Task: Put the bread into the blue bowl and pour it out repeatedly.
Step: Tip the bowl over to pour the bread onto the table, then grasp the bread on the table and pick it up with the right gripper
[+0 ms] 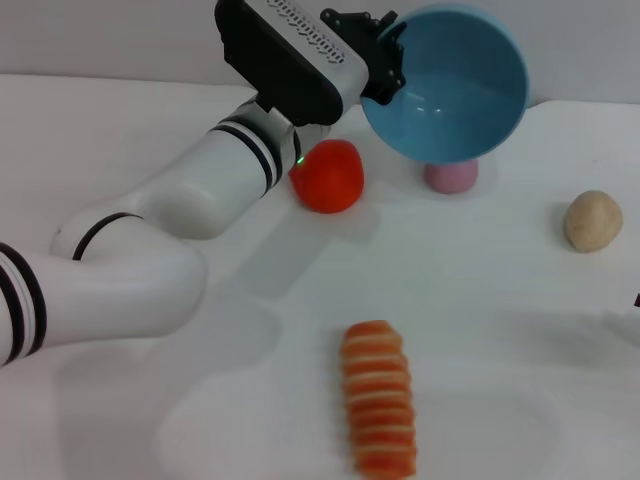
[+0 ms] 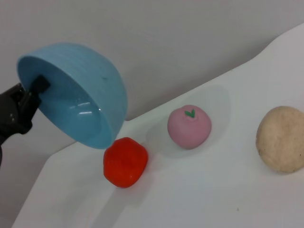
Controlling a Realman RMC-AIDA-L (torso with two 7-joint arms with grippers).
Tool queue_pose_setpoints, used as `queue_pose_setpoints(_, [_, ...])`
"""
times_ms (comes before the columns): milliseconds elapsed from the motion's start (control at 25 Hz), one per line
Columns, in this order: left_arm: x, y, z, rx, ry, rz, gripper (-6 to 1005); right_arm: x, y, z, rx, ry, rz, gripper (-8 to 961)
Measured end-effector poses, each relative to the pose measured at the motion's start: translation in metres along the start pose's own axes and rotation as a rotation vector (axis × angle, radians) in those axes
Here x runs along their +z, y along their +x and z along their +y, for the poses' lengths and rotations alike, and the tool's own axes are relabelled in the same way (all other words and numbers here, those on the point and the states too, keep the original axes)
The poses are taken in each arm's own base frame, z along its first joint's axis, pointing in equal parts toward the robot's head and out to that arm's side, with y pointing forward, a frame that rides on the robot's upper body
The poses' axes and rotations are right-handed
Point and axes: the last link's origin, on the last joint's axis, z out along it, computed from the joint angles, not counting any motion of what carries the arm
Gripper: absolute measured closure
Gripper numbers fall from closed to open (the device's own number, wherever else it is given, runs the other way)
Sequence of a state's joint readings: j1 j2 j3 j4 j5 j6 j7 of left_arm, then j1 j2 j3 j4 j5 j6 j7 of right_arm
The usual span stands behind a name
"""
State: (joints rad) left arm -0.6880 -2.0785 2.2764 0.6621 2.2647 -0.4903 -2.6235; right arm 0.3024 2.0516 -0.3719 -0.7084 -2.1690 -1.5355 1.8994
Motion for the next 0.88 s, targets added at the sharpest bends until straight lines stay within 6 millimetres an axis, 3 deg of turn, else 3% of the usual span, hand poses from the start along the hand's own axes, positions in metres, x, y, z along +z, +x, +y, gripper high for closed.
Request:
queue_pose_setpoints(280, [0.005, -0.004, -0.01, -0.128, 0.021, -0.083, 978, 0.014, -0.005, 0.012, -0.123, -0.056, 0.002, 467])
queue_pose_setpoints(520, [0.012, -0.005, -0.043, -0.402, -0.04, -0.339, 978, 0.035, -0.02, 0.037, -0.249, -0.167, 0.09, 466])
queue_pose_setpoints(760, [-0.006, -0.002, -0.09, -0.646, -0.097, -0.49, 979, 0.06, -0.041, 0.059, -0.183, -0.196, 0.228, 466])
queue_pose_setpoints(880, [-0.022, -0.005, -0.102, -0.731, -0.137, -0.575, 980, 0.074, -0.048, 0.074, -0.186, -0.198, 0.326, 466])
